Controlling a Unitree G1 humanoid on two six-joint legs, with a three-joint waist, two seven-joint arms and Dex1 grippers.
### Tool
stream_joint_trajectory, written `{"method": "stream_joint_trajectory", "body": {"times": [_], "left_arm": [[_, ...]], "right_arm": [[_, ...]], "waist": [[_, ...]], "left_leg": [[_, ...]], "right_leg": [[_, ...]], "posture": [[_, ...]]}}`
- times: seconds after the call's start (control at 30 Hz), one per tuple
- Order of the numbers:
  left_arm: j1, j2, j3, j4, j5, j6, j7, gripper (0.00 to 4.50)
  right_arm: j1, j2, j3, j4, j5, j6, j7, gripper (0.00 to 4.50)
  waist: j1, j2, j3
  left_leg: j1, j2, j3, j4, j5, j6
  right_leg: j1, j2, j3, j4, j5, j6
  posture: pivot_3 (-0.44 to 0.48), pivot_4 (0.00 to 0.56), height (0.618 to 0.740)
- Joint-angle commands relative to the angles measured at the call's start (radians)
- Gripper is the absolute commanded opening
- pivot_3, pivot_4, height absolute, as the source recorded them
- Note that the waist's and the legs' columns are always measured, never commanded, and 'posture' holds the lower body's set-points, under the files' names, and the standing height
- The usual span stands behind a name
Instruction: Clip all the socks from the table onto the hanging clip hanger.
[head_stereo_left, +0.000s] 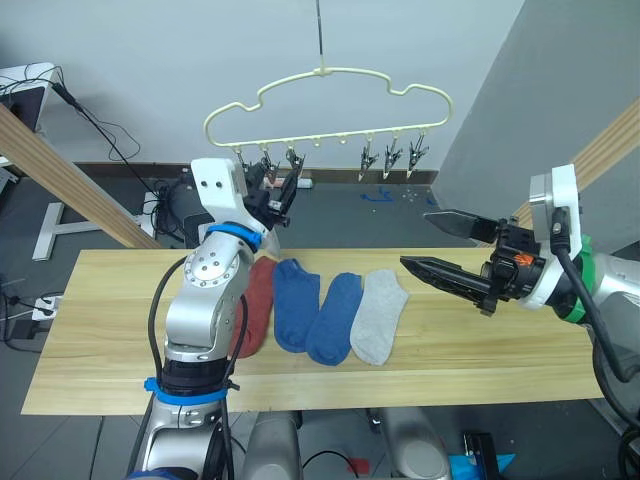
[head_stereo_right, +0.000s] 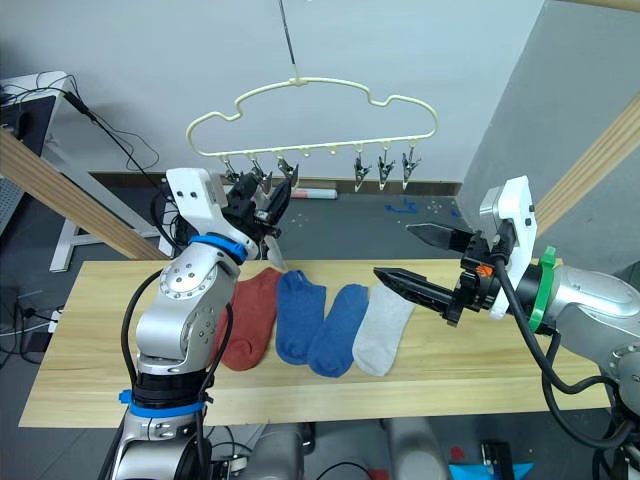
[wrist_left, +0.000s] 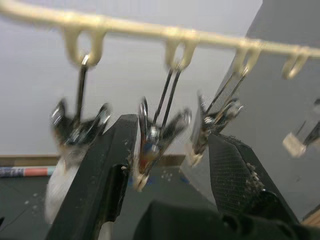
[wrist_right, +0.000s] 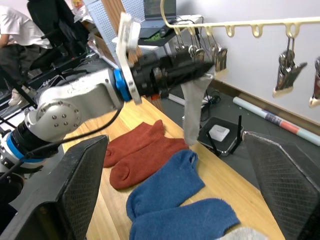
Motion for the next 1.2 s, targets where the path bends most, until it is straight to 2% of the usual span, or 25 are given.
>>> {"method": "stream_joint_trajectory", "body": {"times": [0.03,0.2,0.7,1.03,1.1,1.2], "left_arm": [[-0.019,0.001,0.021,-0.022,0.001,-0.009,0.009,2.56],[-0.023,0.013,0.028,-0.029,0.012,0.0,0.011,2.56],[0.094,0.037,0.016,-0.106,0.024,0.014,-0.002,2.56],[0.066,0.021,0.025,-0.076,0.022,0.0,0.015,2.56],[0.06,0.016,0.024,-0.068,0.019,0.0,0.016,2.18],[0.053,0.009,0.022,-0.06,0.019,0.001,0.021,2.18]], "right_arm": [[0.003,-0.011,-0.007,-0.037,0.03,-0.03,-0.009,4.49],[0.001,-0.01,0.003,-0.035,0.032,-0.037,-0.019,4.49],[-0.015,-0.012,0.035,-0.019,0.026,-0.053,-0.024,4.49],[-0.01,-0.021,0.033,-0.017,0.028,-0.054,-0.02,4.49],[-0.009,-0.023,0.034,-0.017,0.027,-0.053,-0.022,4.5],[-0.005,-0.027,0.029,-0.019,0.028,-0.052,-0.022,4.5]], "waist": [[-0.001,0.0,0.0],[-0.004,0.0,0.0],[-0.009,0.0,0.0],[-0.009,0.0,0.0],[-0.009,0.0,0.0],[-0.009,0.0,0.0]], "left_leg": [[0.0,0.0,0.0,0.0,0.0,0.0],[0.0,0.0,0.0,0.0,0.0,0.0],[0.0,0.0,0.0,0.0,0.0,0.0],[0.0,0.0,0.0,0.0,0.0,0.0],[0.0,0.0,0.0,0.0,0.0,0.0],[0.0,0.0,0.0,0.0,0.0,0.0]], "right_leg": [[0.0,0.0,0.0,0.0,0.0,0.0],[0.0,0.0,0.0,0.0,0.0,0.0],[0.0,0.0,0.0,0.0,0.0,0.0],[0.0,0.0,0.0,0.0,0.0,0.0],[0.0,0.0,0.0,0.0,0.0,0.0],[0.0,0.0,0.0,0.0,0.0,0.0]], "posture": [[-0.315,0.355,0.74],[-0.315,0.355,0.74],[-0.293,0.361,0.74],[-0.296,0.362,0.74],[-0.296,0.362,0.74],[-0.303,0.362,0.74]]}}
